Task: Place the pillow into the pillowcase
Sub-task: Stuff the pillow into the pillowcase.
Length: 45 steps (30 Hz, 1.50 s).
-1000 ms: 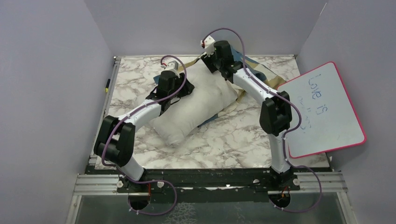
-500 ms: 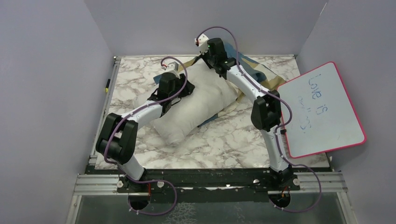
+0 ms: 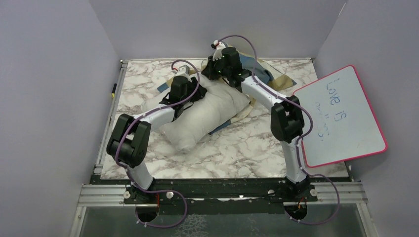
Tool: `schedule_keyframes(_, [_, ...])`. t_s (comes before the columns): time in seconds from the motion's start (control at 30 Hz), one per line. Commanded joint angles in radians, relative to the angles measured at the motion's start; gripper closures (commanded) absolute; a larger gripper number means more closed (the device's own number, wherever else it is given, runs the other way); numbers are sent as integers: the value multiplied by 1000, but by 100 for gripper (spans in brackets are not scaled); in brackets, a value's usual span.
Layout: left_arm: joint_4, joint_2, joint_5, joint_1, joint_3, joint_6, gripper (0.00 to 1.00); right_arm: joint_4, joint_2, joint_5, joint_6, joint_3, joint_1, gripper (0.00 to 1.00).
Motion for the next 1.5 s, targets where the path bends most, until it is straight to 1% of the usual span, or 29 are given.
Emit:
schedule_keyframes(0.0, [-117,21,-48,-19,-20,-25,59,53,8,-188,83,45,73,100])
schedule_keyframes(0.1, [-146,-34,-116,-35,-63,-53,59,55,-25,-155,91,16,73,100])
schedule_keyframes(0.17, [-164,-96,-154,-53,-90,-64,59,38,-37,-112,64,4,72,96])
schedule_keyframes(0.2, [-176,-126,-174,-63,-100,-61,59,3,-37,-85,50,5,69,94])
schedule_keyframes(0.23, [-190,-157,-195,-75,-109,-52,59,-40,-38,-60,37,15,65,89])
schedule_keyframes(0.3, [-205,-223,-227,-95,-122,-13,56,-129,-67,-39,32,17,49,76])
schedule_keyframes(0.33, [-210,-257,-230,-104,-123,17,55,-149,-106,-35,34,-17,40,68])
schedule_keyframes(0.43, [-232,-336,-216,-112,-111,139,49,-116,-267,-8,53,-185,11,50])
schedule_keyframes(0.53, [-256,-383,-148,-116,-84,316,42,-94,-421,5,83,-349,-33,39])
schedule_keyframes(0.63, [-252,-417,-49,-128,-68,512,40,-114,-537,19,97,-460,-77,29])
schedule_keyframes(0.77, [-234,-436,65,-160,-54,744,35,-150,-654,76,120,-592,-138,24])
schedule_keyframes(0.87, [-245,-421,92,-201,-26,877,30,-201,-715,114,122,-659,-185,20])
schedule_keyframes(0.93, [-255,-393,60,-233,-1,939,27,-224,-766,123,117,-715,-212,13])
schedule_keyframes(1.03, [-289,-346,0,-281,41,1033,22,-227,-863,144,118,-817,-218,10])
schedule_keyframes(1.2, [-305,-258,-77,-348,84,1121,14,-232,-997,189,136,-947,-222,8])
schedule_keyframes(1.27, [-308,-203,-78,-361,104,1145,13,-220,-1024,197,138,-988,-221,8])
schedule_keyframes(1.47, [-329,5,-230,-388,188,1199,13,-211,-1089,214,153,-1042,-222,8])
